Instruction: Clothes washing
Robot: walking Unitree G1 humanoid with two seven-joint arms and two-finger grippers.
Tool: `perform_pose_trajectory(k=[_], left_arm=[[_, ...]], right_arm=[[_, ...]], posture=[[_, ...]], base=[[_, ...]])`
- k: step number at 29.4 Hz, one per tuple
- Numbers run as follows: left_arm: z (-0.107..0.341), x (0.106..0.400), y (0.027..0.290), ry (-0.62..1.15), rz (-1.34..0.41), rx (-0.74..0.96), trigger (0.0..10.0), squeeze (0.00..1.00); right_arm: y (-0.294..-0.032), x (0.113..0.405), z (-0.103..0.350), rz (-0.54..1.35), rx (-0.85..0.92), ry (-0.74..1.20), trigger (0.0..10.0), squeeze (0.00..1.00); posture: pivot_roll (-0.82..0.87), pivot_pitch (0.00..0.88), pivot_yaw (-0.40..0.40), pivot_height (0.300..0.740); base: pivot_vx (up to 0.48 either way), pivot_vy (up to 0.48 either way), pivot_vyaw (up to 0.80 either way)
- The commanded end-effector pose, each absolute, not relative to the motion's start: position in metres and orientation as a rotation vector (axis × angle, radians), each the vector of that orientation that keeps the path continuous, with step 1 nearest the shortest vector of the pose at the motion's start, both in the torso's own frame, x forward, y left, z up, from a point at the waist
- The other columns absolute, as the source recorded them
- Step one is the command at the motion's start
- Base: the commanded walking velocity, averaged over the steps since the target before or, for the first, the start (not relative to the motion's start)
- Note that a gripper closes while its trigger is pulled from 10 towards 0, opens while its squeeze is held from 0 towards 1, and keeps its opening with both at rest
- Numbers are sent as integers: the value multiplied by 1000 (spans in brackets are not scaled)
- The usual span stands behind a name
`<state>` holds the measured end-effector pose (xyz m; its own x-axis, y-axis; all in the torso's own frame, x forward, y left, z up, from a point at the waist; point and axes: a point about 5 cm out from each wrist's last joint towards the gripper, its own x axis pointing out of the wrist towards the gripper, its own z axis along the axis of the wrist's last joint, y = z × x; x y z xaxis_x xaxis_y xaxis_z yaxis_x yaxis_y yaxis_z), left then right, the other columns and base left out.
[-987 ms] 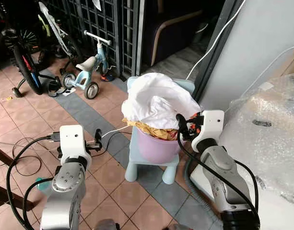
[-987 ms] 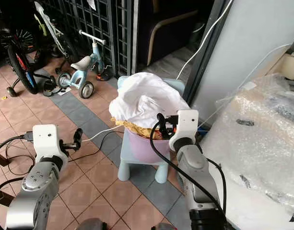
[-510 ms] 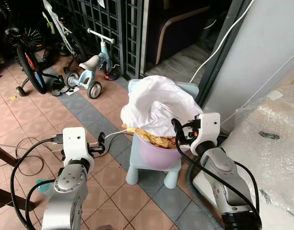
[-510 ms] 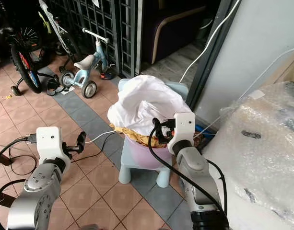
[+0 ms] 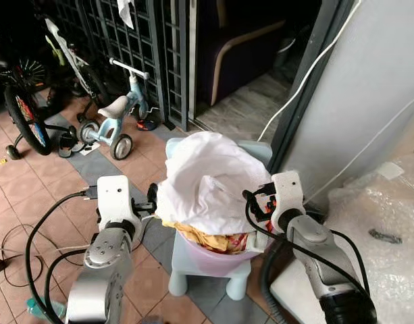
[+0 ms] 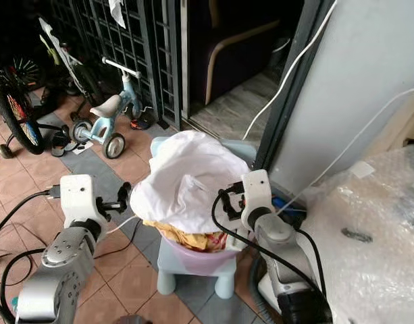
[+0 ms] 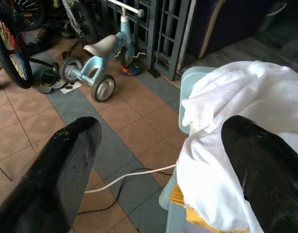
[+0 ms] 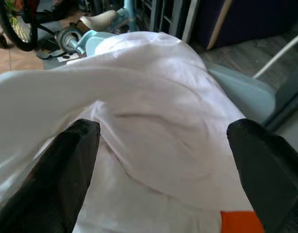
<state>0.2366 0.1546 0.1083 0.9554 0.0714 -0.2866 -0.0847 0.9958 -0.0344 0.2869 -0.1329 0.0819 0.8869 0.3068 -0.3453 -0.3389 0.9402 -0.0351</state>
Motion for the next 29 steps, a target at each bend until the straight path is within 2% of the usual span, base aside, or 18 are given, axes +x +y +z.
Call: perform_pose_trajectory(k=[1,7,12,18,22,24,25,29], left_arm=[[106,234,159,307,114,-33,10000,0],[101,230,159,354,137,-26,10000,0],[91,219,159,463,92,0,10000,0],[86,204,163,510,62,24,10000,0],[89,202,163,509,60,26,10000,0],[93,200,163,500,66,29,10000,0],[94,199,163,498,71,26,10000,0],[95,198,163,494,80,23,10000,0]], right_arm=[[-127,286,74,378,-105,393,10000,0],[-125,290,67,457,-147,464,10000,0],[-127,295,57,493,-159,582,10000,0],[-104,309,55,594,-146,627,10000,0],[-91,315,50,581,-100,678,10000,0],[-84,312,41,544,-20,756,10000,0],[-82,310,37,523,-13,785,0,0],[-74,308,30,484,37,832,0,0]], posture=[[32,5,-39,740],[55,11,-47,740],[92,22,-55,740],[124,39,-61,740],[138,53,-70,740],[147,62,-81,740],[155,70,-90,740],[161,65,-102,740]], base=[[0,0,0],[0,0,0],[0,0,0],[0,0,0],[0,0,0],[0,0,0],[0,0,0],[0,0,0]])
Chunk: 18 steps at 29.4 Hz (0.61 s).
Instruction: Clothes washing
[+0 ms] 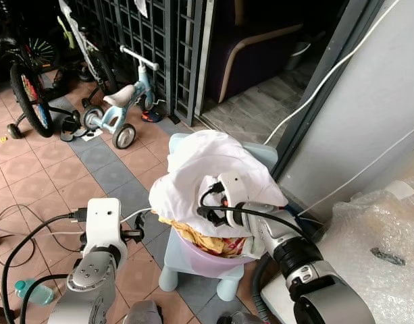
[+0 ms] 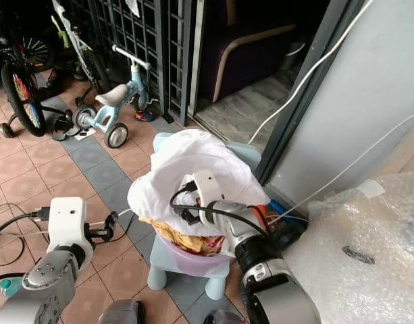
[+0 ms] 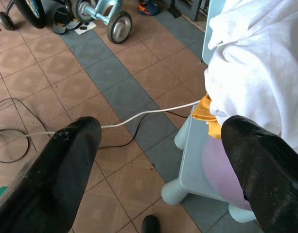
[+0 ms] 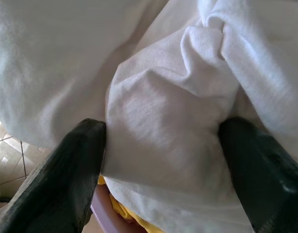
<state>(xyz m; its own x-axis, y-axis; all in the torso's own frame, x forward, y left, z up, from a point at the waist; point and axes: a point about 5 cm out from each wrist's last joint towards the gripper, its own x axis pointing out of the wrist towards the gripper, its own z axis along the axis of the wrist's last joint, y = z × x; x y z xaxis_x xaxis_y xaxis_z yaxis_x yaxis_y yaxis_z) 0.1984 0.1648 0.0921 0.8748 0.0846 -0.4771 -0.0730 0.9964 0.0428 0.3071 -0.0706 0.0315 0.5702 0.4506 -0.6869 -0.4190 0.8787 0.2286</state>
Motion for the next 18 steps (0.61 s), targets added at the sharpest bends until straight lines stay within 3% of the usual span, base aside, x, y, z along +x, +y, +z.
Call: perform_pose_trajectory(k=[1,18], left_arm=[[95,199,163,493,81,23,10000,0],[104,226,161,432,61,41,10000,0]], right_arm=[[-74,309,29,482,38,829,0,0],[-76,330,42,259,181,754,0,0]], posture=[[160,61,-103,740],[144,0,-88,740]], base=[[0,0,0],[0,0,0]])
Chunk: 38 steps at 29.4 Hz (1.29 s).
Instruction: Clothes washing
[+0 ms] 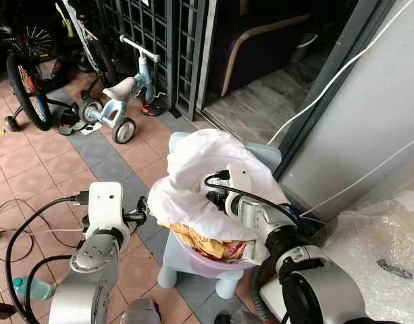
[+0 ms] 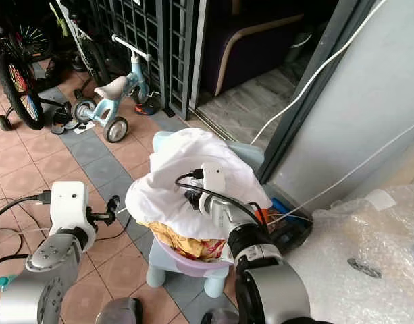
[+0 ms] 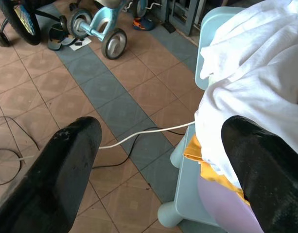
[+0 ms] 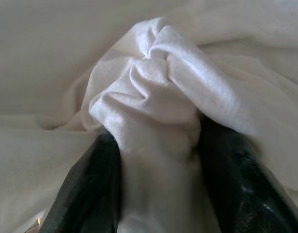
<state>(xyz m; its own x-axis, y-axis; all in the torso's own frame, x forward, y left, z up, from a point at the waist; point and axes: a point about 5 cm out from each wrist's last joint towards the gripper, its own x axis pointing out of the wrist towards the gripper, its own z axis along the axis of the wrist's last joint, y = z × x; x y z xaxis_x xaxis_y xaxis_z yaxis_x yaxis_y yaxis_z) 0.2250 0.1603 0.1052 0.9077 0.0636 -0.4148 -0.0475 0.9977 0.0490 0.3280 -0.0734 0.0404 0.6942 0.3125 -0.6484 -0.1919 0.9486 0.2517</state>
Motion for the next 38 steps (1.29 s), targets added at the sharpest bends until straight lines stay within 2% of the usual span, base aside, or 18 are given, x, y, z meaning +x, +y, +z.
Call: perform_pose_trajectory(k=[1,13,22,23,24,26,27,28,29,31,32,36,38], left_arm=[[105,227,160,428,60,40,10000,0],[109,249,166,372,100,14,10000,0],[104,256,142,346,15,-24,10000,0],[102,257,141,344,5,-20,10000,0],[98,256,138,344,-12,4,10000,0],[98,257,137,335,-21,5,10000,0],[102,257,134,317,-40,0,10000,0],[102,257,134,317,-40,0,10000,0],[103,256,131,306,-62,-4,10000,0],[101,254,130,298,-70,0,10000,0],[99,253,131,300,-61,3,10000,0],[102,255,124,262,-49,1,10000,0],[103,256,120,256,-82,16,10000,0]], right_arm=[[-76,331,42,257,185,757,0,0],[-81,347,59,255,192,699,0,0],[-101,345,62,233,241,633,0,0],[-104,346,65,234,232,601,0,0],[-112,345,77,242,198,478,0,0],[-116,345,87,255,184,405,0,0],[-122,343,112,271,173,261,0,0],[-122,343,112,271,173,261,0,0],[-132,339,139,273,163,120,0,0],[-140,333,156,253,131,19,0,0],[-152,328,166,186,75,-58,0,0],[-168,312,171,54,98,-122,0,0],[-165,306,166,53,112,-105,0,0]], posture=[[144,0,-90,740],[125,0,-126,740],[54,0,-91,740],[54,0,-91,740],[23,0,-52,740],[21,0,-49,740],[10,0,-43,740],[10,0,-43,740],[0,0,-44,740],[-7,0,-42,740],[-13,0,-38,740],[-27,0,-29,740],[-25,0,-22,740]], base=[[0,0,0],[0,0,0],[0,0,0],[0,0,0],[0,0,0],[0,0,0],[0,0,0],[0,0,0],[0,0,0],[0,0,0],[0,0,0],[0,0,0],[0,0,0]])
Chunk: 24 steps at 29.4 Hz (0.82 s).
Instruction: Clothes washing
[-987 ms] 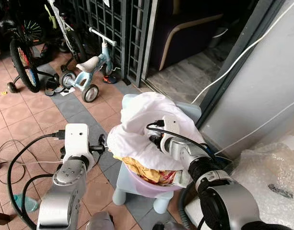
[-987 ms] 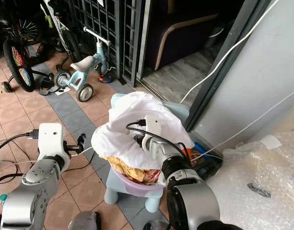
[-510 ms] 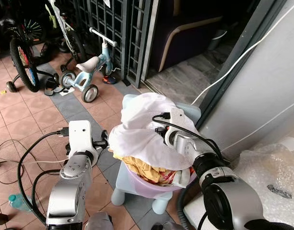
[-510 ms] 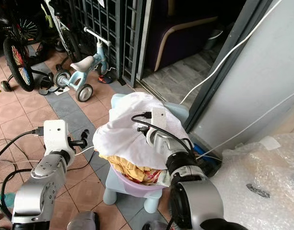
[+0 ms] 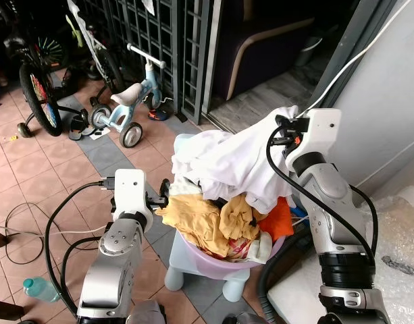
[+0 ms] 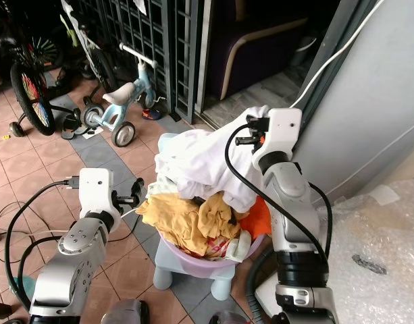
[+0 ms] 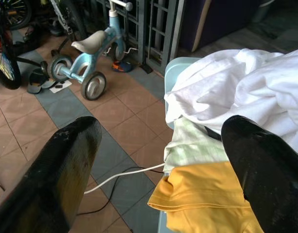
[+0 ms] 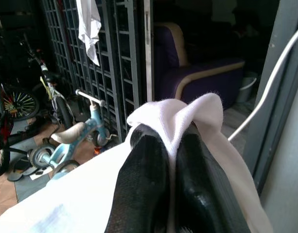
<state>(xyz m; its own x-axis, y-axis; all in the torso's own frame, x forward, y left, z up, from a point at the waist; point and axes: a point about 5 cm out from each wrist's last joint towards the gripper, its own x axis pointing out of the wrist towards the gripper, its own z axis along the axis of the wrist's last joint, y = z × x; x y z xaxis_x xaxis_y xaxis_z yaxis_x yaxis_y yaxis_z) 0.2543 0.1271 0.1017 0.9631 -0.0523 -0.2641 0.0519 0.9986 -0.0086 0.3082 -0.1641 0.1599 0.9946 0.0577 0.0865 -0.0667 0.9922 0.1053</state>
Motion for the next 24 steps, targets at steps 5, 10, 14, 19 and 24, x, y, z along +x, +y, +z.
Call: perform_pose_trajectory(k=[5,10,14,19,24], left_arm=[[106,261,123,236,-76,36,10000,0],[104,260,127,239,-58,35,10000,0],[103,260,126,239,-63,34,10000,0],[105,263,126,228,-70,36,10000,0],[106,265,128,224,-69,41,10000,0]], right_arm=[[-146,299,160,116,75,-89,4118,0],[-139,305,163,129,72,-95,10000,0],[-140,308,165,124,59,-99,10000,0],[-143,310,163,97,69,-86,10000,0],[-142,311,163,94,67,-89,10000,0]], posture=[[-19,0,-22,740],[-12,0,-28,740],[-14,0,-29,740],[-10,0,-27,740],[-9,0,-23,740]], base=[[0,0,0],[-147,0,0],[-245,0,0],[-248,0,0],[-247,0,0]])
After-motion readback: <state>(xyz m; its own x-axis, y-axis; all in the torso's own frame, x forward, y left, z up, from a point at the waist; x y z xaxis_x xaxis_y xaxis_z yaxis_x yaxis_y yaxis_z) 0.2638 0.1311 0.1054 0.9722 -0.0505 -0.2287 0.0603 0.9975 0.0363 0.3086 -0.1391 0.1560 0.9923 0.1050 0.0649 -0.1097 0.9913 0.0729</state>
